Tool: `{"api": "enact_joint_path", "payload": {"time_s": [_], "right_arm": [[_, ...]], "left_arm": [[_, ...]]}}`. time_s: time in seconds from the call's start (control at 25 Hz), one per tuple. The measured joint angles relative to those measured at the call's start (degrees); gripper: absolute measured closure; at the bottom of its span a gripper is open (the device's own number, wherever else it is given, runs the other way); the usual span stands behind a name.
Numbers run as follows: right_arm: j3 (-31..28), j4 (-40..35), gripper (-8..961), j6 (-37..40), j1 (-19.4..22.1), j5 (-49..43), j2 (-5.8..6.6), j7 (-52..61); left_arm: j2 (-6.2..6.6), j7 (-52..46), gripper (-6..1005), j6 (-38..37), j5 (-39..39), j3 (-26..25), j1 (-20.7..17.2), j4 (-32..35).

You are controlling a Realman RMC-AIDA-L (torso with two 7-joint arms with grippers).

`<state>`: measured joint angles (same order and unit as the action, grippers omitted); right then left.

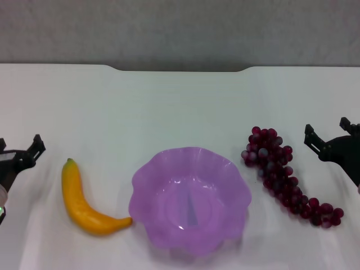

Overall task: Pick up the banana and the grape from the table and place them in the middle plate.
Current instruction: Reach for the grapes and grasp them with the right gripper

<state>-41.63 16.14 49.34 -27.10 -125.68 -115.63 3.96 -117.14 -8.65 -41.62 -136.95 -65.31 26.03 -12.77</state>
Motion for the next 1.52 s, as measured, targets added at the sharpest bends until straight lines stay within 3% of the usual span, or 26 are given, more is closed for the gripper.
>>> {"api": "enact_joint_path", "payload": {"time_s": [0.72, 0.88, 0.96, 1.0, 1.16, 1.28, 1.36, 1.4, 1.44, 1.52], "right_arm": [[-1.7, -0.1, 74, 1.3, 0.8, 0.0, 0.45, -0.3], [-1.8, 2.3, 74, -2.9, -0.1, -0.3, 0.91, -0.4], [-2.1, 6.2, 73, -5.8, 0.2, -0.4, 2.24, -0.7], [-2.4, 9.3, 73, -7.6, 0.6, -0.5, 3.50, -1.0], [-6.0, 22.8, 73, -21.4, 2.0, -1.1, 10.00, -1.4], [-12.8, 32.3, 73, -35.2, 4.0, -5.6, 11.85, -2.1], [-19.5, 38.2, 73, -44.9, 5.9, -9.4, 11.30, -3.7], [-23.6, 41.5, 73, -51.4, 7.0, -11.5, 10.46, -5.1], [-27.4, 44.3, 74, -57.0, 8.0, -13.0, 9.23, -6.7], [-36.6, 50.0, 74, -70.1, 9.3, -15.4, 5.26, -11.0]], "left_arm": [[-0.06, -1.5, 113, 2.6, 0.2, 1.0, -1.2, -2.2], [0.18, -1.6, 114, 3.0, 0.5, 0.6, -2.0, -2.2], [0.31, -1.4, 114, 3.0, 0.5, 0.6, -2.5, -2.2], [0.40, -1.2, 115, 2.9, 0.5, 0.5, -2.6, -2.1], [0.50, -1.0, 116, 3.0, 0.5, 0.5, -2.6, -1.5], [0.46, -1.0, 117, 2.8, 0.5, 0.5, -2.4, 0.3], [0.50, -1.1, 117, 2.8, 0.6, 0.5, -2.3, 0.6], [0.52, -1.1, 117, 2.8, 0.6, 0.5, -2.3, 0.6], [0.53, -1.1, 118, 2.8, 0.6, 0.5, -2.3, 0.6], [0.53, -1.1, 118, 2.8, 0.6, 0.4, -2.3, 0.7]]}}
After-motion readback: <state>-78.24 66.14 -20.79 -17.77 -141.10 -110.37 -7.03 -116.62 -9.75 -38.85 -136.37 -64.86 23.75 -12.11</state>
